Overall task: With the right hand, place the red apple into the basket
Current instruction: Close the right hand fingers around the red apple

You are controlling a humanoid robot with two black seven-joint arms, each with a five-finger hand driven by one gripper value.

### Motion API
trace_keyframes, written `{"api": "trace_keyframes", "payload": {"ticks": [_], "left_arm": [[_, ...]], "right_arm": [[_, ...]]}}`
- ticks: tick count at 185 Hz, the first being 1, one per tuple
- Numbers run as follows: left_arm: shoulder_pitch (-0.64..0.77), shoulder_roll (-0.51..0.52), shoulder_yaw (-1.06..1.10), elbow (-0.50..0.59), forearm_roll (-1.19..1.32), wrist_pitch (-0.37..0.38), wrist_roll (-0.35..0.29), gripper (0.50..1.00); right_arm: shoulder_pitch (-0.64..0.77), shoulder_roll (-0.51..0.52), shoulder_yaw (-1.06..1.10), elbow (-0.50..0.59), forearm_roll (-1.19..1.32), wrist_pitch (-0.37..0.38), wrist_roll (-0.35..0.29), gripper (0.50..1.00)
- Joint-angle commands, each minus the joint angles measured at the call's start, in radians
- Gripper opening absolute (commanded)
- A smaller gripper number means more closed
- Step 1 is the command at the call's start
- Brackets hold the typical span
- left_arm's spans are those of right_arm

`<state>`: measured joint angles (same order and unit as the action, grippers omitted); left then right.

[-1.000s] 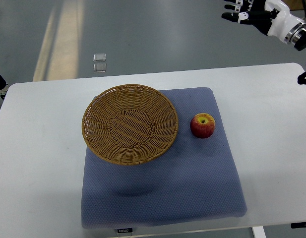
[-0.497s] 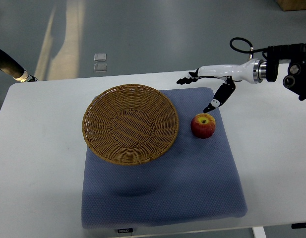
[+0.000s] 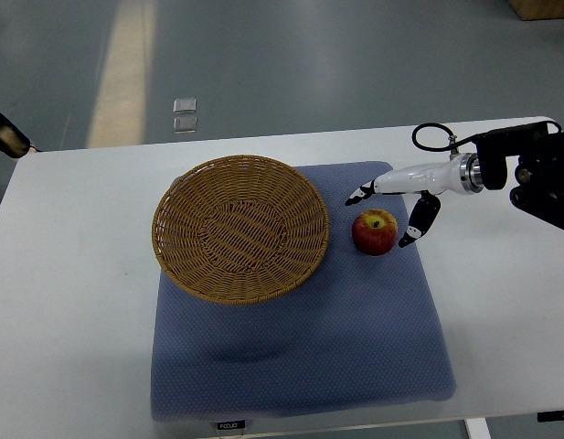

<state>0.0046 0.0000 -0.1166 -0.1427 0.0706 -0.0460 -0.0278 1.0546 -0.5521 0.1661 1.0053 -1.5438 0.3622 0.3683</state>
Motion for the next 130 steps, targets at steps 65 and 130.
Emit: {"api": "trace_keyframes", "payload": {"ticks": [65,130], "left_arm": [[0.0,0.0,0.0,0.0,0.0,0.0,0.0,1.0],[0.0,0.0,0.0,0.0,0.0,0.0,0.0,1.0]], "right_arm": [[-0.033,0.054,-0.002,-0.02,-0.018,-0.032,-0.002,0.909],[-0.039,0.054,-0.004,-0.02,-0.038,-0.04,-0.002,0.829]]}}
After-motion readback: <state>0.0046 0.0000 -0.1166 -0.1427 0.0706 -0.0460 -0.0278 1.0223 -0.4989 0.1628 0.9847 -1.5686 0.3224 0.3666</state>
